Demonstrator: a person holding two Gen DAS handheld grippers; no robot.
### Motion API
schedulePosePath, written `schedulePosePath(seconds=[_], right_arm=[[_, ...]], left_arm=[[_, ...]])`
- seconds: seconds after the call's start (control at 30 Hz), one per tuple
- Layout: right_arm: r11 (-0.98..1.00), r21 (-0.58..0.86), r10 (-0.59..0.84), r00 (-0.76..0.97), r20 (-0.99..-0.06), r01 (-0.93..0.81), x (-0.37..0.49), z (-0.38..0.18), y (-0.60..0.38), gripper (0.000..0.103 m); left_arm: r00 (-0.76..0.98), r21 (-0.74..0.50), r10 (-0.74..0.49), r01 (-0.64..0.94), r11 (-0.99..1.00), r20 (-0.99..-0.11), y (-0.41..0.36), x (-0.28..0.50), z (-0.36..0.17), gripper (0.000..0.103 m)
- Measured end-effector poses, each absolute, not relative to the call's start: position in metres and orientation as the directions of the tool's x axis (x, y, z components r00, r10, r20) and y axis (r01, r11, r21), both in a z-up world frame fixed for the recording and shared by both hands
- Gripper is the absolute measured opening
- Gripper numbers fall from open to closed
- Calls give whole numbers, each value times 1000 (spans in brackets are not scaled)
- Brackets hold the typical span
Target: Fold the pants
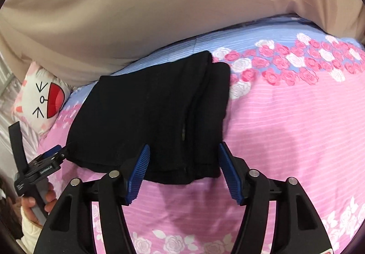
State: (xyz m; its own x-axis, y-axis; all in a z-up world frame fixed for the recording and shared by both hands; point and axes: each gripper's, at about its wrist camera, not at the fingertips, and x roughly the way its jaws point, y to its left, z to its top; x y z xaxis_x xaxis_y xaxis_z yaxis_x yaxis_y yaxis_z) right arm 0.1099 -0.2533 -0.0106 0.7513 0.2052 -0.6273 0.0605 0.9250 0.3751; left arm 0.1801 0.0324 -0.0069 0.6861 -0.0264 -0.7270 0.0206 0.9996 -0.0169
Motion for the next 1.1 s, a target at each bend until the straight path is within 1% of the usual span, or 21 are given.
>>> schedulePosePath(seconds=[0.1, 0.17, 0.23, 0.3, 0.43, 0.47, 0.5, 0.53, 0.57, 0.6, 0.67, 0.7, 0.73, 0.8, 0.83, 0.9, 0.93, 0.97, 1.03, 1.07, 1.1], right_arm=[[926, 371, 178, 788, -589, 69, 108, -5, -251, 61], [921, 387, 200, 809, -552, 36, 104, 3, -251, 60], [913, 406, 221, 796, -564, 34, 109, 0, -251, 60], [927, 373, 204, 785, -585, 37, 113, -4, -245, 60], [925, 378, 222, 747, -626, 42, 125, -18, -240, 62], [924, 379, 221, 748, -625, 43, 126, -21, -239, 59], [928, 370, 215, 751, -624, 42, 127, -20, -238, 34], [936, 352, 210, 758, -618, 27, 127, -16, -234, 21], [935, 353, 220, 774, -593, 5, 124, -8, -233, 17], [936, 353, 225, 796, -562, -15, 118, 2, -231, 16], [953, 302, 178, 844, -506, -20, 104, 24, -226, 16], [955, 297, 169, 848, -503, -14, 103, 26, -228, 16], [952, 306, 162, 836, -525, 8, 108, 19, -234, 16], [950, 307, 148, 775, -614, 63, 124, -12, -244, 23], [937, 343, 179, 763, -621, 59, 128, -27, -249, 23], [914, 400, 206, 781, -590, 61, 120, -16, -256, 24], [914, 398, 177, 808, -562, 77, 112, -7, -256, 26], [916, 391, 148, 833, -533, 87, 105, 3, -255, 31], [932, 359, 147, 868, -474, 39, 102, 28, -243, 31], [941, 339, 157, 870, -467, 12, 109, 35, -235, 31], [951, 310, 170, 857, -487, -12, 125, 40, -224, 30]], left_arm=[[714, 11, 3, 7, 1000, -700, 32, 178, -1, 98], [711, 4, -8, 16, 1000, -703, 34, 177, 0, 98], [706, 0, -11, 16, 1000, -708, 35, 178, -2, 98], [700, 3, -10, 17, 1000, -714, 35, 179, -4, 98], [701, 10, -4, 16, 1000, -713, 35, 179, -4, 98], [700, 10, -5, 17, 1000, -714, 35, 179, -5, 98], [699, 9, -5, 17, 1000, -715, 35, 179, -5, 98], [699, 10, -4, 16, 1000, -715, 35, 179, -5, 98], [700, 11, -5, 18, 1000, -714, 36, 178, -5, 98], [701, 14, -3, 19, 1000, -713, 36, 178, -4, 98], [706, 19, 1, 18, 1000, -709, 36, 178, -4, 98], [706, 20, 1, 19, 1000, -708, 37, 179, -4, 98], [704, 23, 3, 18, 1000, -710, 37, 180, -5, 98], [697, 23, 3, 20, 1000, -717, 37, 182, -8, 98], [692, 24, 6, 17, 1000, -722, 37, 183, -10, 98], [691, 33, 15, 12, 999, -723, 37, 183, -11, 98], [694, 35, 18, 10, 999, -720, 38, 183, -10, 98], [697, 31, 18, 7, 999, -717, 38, 182, -9, 98], [697, 17, 7, 8, 1000, -717, 39, 183, -8, 98], [695, 13, 4, 8, 1000, -719, 39, 183, -8, 98], [693, 13, 4, 7, 1000, -721, 39, 184, -9, 98]])
